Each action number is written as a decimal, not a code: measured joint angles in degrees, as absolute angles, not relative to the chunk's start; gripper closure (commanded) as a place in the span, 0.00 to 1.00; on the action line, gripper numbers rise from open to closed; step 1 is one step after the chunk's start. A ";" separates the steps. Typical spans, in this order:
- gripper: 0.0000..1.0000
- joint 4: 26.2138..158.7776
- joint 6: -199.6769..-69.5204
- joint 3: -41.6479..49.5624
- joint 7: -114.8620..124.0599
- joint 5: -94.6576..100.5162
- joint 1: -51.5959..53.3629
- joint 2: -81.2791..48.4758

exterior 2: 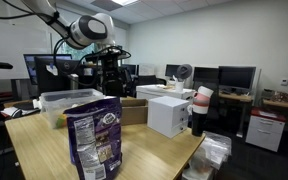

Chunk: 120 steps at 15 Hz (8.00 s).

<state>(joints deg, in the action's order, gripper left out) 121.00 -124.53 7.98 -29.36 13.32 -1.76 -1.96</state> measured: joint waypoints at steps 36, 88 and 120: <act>0.00 121.93 -126.16 5.19 -30.29 3.04 -5.92 -13.58; 0.66 116.24 -109.97 -10.53 -13.25 0.20 11.64 -1.75; 0.66 122.05 -123.97 -12.98 -22.67 -12.18 11.49 -11.96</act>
